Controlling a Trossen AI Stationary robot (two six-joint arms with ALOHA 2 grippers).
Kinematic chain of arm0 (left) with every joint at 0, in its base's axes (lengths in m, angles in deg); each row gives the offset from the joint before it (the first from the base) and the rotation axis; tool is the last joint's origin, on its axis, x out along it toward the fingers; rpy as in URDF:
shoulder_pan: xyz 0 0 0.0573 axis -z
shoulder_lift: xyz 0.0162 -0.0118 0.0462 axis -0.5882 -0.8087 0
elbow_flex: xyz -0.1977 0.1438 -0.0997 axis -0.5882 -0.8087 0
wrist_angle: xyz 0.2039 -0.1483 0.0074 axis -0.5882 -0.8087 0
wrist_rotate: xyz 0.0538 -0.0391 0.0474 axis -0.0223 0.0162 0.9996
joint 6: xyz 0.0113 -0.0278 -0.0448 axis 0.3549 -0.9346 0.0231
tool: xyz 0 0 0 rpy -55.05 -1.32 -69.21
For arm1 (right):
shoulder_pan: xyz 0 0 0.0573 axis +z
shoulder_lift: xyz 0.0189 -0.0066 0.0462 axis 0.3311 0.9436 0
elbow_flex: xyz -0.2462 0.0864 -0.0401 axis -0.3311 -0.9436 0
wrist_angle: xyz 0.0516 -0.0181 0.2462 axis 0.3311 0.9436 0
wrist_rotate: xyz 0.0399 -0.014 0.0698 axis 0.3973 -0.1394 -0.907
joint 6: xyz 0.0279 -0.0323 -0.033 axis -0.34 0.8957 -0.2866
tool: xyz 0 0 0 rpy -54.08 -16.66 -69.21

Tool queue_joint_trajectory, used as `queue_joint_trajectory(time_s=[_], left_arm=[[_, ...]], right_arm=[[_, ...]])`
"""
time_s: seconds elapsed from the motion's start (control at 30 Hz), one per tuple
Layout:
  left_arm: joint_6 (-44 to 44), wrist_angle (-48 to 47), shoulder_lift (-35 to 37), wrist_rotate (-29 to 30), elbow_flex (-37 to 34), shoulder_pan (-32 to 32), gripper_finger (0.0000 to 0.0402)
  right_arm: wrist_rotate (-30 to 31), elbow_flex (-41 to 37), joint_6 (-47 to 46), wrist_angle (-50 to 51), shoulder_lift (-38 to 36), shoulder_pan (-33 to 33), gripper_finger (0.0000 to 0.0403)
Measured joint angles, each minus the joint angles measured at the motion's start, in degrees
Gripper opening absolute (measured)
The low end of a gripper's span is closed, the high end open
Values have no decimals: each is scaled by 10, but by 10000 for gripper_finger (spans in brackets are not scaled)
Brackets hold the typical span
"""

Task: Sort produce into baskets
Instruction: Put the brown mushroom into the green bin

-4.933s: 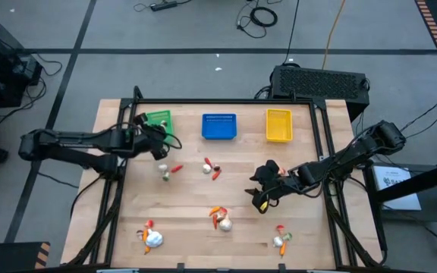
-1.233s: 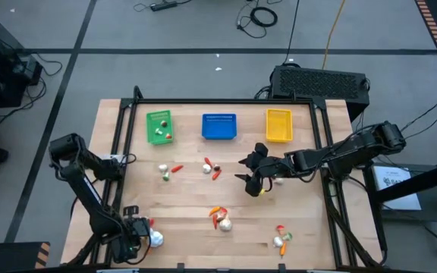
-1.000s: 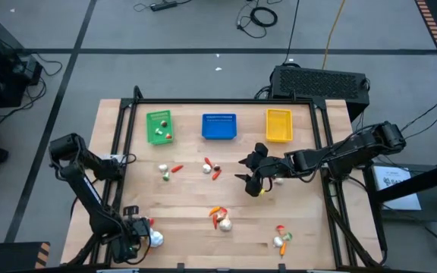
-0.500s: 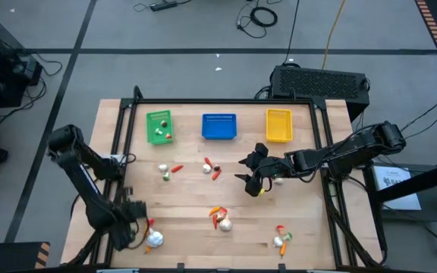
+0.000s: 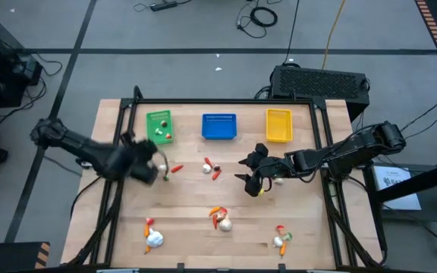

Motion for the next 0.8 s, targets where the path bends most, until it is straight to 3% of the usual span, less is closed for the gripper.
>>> queue_joint_trajectory(time_s=[0.13,0.3,0.4,0.6,0.8], left_arm=[[140,53,10,-5,0,-166,38],[343,195,-1,-113,-5,-338,38],[395,236,-16,-133,-5,-413,38],[432,246,-51,-198,-5,-508,38],[462,271,-94,-234,-5,-546,38]], right_arm=[[0,0,-7,0,0,0,242],[0,0,-5,1,0,0,242],[0,0,-13,10,0,4,242],[0,0,-15,21,0,23,242],[0,-1,-62,42,0,46,242]])
